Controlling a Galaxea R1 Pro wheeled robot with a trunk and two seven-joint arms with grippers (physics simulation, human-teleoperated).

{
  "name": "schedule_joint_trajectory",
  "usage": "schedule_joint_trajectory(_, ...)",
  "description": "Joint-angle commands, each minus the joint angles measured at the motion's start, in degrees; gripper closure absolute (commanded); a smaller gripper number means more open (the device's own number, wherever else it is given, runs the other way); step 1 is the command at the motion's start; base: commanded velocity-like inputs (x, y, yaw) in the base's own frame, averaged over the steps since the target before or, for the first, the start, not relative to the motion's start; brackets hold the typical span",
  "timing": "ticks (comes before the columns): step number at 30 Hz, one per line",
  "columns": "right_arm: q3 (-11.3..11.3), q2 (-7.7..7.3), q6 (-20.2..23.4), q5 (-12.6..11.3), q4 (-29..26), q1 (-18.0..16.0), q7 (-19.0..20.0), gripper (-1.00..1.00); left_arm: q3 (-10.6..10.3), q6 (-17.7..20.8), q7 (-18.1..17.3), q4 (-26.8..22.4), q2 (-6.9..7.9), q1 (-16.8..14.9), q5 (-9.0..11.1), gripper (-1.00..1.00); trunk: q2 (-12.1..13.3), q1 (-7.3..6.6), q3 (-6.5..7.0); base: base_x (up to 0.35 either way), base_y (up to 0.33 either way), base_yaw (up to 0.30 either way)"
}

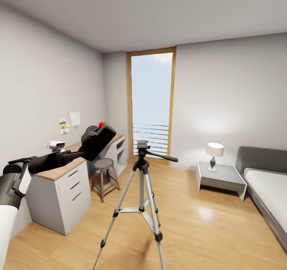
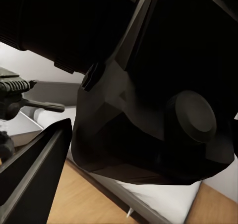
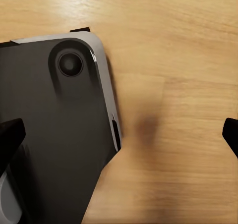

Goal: Attach the digital camera to the camera tripod in the bedroom.

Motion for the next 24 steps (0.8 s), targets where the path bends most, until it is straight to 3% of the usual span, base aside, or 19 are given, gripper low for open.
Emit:
schedule_joint_trajectory(1,-0.3,-0.01,-0.4,0.0,0.3,-0.1,-0.1,-1.0,0.0,0.5,-0.2,0.0,0.03,0.0,0.0,1.0,0.0,0.02,-0.03,0.0,0.298,0.0)
schedule_joint_trajectory(7,-0.2,-0.01,-0.4,0.0,0.3,-0.1,-0.1,-1.0,0.0,0.5,-0.2,0.0,0.03,0.0,0.0,1.0,0.0,0.02,-0.03,0.0,0.169,0.0)
schedule_joint_trajectory(24,-0.3,-0.01,-0.4,-0.1,0.3,-0.1,-0.1,-1.0,0.1,0.4,-0.2,0.0,0.03,0.0,0.0,1.0,0.0,0.02,-0.03,0.0,0.013,0.0)
